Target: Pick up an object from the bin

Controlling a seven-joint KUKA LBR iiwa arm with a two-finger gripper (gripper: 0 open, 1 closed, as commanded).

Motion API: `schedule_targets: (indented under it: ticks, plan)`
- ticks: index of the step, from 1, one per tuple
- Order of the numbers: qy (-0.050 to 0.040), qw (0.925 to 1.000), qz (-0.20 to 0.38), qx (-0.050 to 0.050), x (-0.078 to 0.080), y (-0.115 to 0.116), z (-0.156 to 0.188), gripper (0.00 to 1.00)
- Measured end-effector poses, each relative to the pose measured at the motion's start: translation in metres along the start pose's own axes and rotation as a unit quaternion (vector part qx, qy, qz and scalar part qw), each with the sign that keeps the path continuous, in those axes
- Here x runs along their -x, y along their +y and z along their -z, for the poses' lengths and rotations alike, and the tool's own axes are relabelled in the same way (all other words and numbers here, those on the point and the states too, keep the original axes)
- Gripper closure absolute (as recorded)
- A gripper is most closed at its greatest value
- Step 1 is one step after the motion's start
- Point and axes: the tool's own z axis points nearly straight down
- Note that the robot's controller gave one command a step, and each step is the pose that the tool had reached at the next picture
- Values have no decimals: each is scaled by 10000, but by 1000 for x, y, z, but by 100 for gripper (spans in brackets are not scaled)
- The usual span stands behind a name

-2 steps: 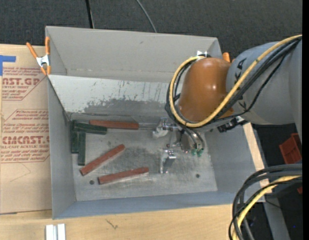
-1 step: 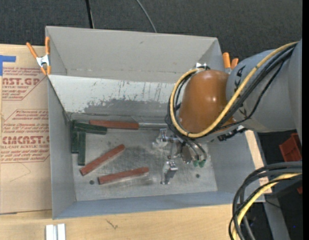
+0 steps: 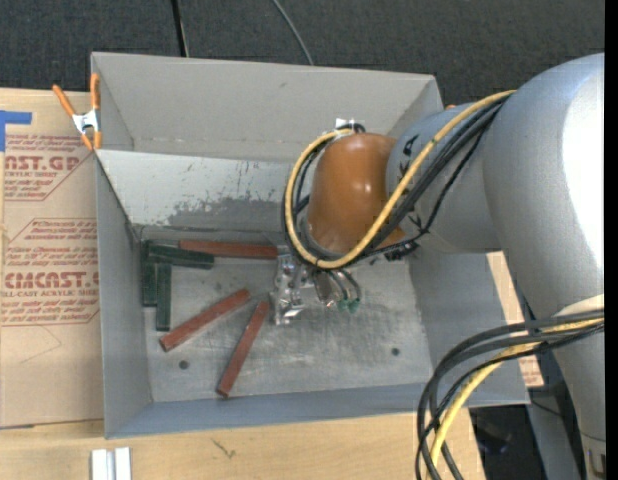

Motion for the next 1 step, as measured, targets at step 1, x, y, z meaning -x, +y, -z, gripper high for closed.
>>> schedule_targets:
  ticks: [1]
  plan:
    - [61,10000,5,2,-4,0,-4,0]
